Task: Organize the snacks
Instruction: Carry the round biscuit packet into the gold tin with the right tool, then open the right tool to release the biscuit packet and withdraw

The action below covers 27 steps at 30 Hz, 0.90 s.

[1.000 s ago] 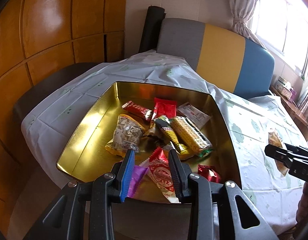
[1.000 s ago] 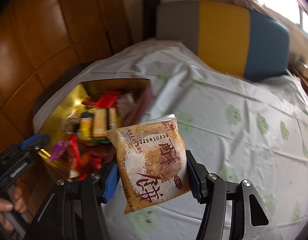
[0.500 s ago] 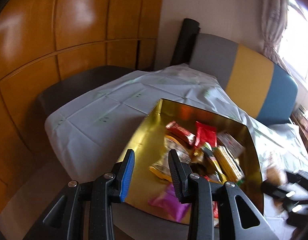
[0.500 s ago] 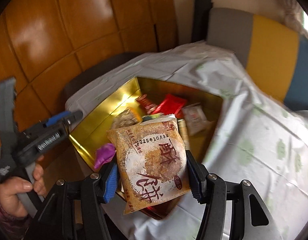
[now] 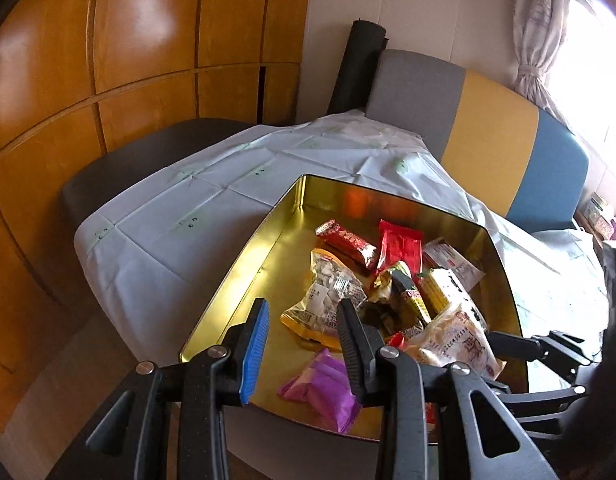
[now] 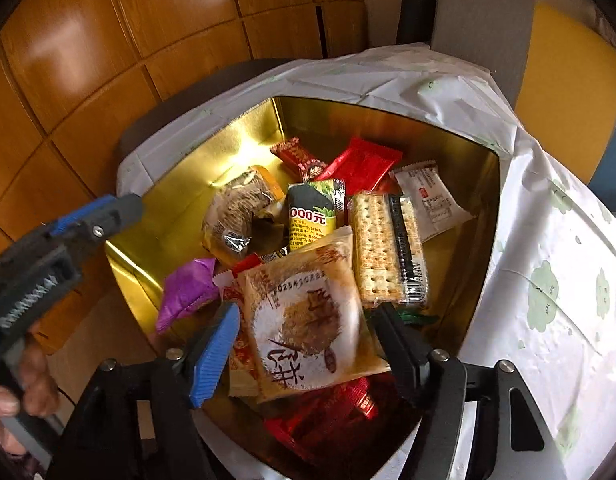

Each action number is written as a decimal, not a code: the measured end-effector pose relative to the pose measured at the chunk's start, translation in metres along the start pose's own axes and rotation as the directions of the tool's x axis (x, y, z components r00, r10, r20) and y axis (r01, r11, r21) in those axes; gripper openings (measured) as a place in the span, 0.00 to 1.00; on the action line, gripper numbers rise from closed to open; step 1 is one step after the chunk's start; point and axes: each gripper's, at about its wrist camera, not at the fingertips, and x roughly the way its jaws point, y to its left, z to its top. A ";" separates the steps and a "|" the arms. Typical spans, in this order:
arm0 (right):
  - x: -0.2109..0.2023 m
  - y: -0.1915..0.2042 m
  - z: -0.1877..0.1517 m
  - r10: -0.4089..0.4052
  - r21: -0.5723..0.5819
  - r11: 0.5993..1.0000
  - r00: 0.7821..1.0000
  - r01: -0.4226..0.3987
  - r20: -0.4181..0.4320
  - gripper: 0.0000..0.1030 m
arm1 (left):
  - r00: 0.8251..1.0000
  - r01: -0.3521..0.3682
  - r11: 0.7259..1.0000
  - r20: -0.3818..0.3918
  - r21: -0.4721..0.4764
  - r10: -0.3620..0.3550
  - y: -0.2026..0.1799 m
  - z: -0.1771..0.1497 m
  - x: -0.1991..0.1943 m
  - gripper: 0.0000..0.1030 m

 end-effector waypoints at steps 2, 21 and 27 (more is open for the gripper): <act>-0.005 0.000 -0.003 0.004 -0.008 1.000 1.000 -0.004 0.007 0.69 | 1.000 0.000 1.000 0.000 0.002 0.000 -0.001 -0.001 0.000 0.34; 0.012 -0.012 -0.001 -0.064 0.011 0.998 0.998 0.064 -0.003 0.29 | 1.000 0.018 1.000 -0.010 0.017 -0.017 -0.009 -0.006 -0.001 0.34; 0.013 -0.012 -0.003 -0.057 0.026 0.998 0.998 0.058 -0.014 0.31 | 1.000 0.023 0.999 -0.014 0.028 -0.023 -0.013 -0.008 -0.001 0.34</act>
